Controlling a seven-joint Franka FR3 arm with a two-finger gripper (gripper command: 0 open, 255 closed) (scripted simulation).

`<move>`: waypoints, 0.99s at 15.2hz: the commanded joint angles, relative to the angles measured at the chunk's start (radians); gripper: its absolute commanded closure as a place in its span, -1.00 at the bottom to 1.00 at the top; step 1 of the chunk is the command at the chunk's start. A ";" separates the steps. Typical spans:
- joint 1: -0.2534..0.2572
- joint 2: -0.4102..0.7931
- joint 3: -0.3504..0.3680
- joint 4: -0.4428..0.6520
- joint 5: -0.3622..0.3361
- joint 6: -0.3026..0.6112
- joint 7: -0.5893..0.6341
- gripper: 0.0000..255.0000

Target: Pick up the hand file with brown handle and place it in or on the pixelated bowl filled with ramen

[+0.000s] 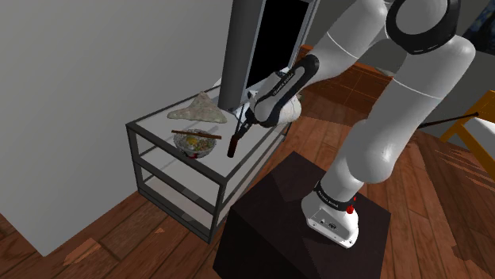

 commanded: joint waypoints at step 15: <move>-0.344 0.200 0.471 0.138 0.732 0.108 -0.619 1.00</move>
